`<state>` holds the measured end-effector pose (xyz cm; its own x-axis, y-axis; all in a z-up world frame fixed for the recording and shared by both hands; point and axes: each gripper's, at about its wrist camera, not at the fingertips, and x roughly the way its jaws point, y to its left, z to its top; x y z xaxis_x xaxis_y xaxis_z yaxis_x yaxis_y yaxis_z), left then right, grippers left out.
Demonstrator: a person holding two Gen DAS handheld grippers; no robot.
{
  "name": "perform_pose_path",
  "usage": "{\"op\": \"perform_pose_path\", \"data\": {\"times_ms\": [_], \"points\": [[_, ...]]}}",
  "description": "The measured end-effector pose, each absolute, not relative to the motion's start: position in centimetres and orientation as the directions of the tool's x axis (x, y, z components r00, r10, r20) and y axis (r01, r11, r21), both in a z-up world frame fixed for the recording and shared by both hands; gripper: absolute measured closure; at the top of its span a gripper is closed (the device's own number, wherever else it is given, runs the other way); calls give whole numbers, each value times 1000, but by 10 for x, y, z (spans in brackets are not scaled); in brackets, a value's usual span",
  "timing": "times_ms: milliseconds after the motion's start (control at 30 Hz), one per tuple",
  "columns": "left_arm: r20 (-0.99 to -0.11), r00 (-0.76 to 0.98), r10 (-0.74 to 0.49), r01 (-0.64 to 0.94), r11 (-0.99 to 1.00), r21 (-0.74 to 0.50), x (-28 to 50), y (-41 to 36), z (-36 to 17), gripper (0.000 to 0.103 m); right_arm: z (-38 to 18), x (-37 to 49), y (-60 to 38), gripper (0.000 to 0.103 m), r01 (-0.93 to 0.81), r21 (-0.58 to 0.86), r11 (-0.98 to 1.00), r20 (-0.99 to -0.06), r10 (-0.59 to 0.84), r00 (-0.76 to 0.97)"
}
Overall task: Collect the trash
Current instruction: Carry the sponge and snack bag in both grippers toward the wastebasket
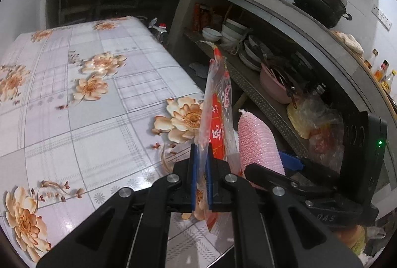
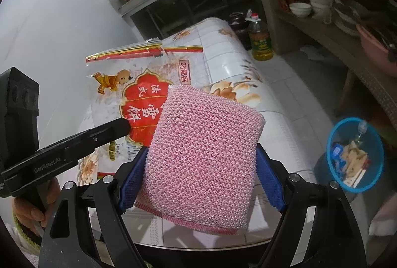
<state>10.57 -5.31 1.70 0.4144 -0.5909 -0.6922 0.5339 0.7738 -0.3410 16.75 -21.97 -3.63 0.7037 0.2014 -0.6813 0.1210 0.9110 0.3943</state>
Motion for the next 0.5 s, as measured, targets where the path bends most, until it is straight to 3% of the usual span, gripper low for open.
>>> {"op": "perform_pose_path", "data": {"times_ms": [500], "points": [[-682,467,-563,583,776,-241,95,-87,30,97,-35,145,-242,26,170,411,895,-662,165,732]]}}
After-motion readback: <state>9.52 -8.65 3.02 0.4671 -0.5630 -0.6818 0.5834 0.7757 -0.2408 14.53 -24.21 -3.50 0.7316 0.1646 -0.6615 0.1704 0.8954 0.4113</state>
